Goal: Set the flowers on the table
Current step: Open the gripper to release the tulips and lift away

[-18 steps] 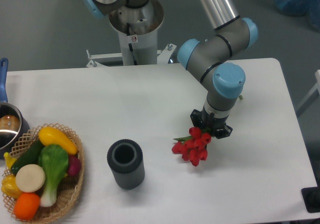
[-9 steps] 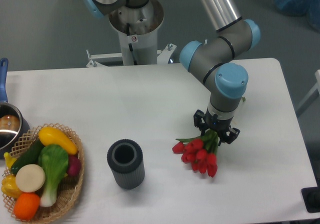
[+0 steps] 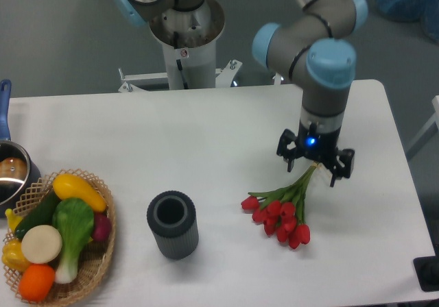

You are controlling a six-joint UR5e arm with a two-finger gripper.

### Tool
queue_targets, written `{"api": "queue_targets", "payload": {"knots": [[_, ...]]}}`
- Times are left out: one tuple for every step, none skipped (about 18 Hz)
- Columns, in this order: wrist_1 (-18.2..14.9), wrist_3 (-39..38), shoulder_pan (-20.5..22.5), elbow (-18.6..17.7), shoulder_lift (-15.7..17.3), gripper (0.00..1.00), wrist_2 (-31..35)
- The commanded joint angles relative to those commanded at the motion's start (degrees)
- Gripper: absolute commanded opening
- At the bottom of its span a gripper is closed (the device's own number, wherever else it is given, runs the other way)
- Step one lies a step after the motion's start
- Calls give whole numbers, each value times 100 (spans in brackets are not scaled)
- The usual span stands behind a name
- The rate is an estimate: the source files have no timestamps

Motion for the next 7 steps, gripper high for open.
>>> {"api": "queue_targets", "payload": {"knots": [[-18, 9, 9, -9, 80, 100, 17], [-44, 44, 9, -61, 176, 100, 17], [-79, 122, 17, -105, 264, 100, 17], [-79, 262, 9, -131, 291, 100, 26], [-97, 420, 9, -123, 309, 100, 35], [-114, 596, 17, -132, 326, 100, 61], [-167, 754, 18, -140, 353, 100, 88]]}}
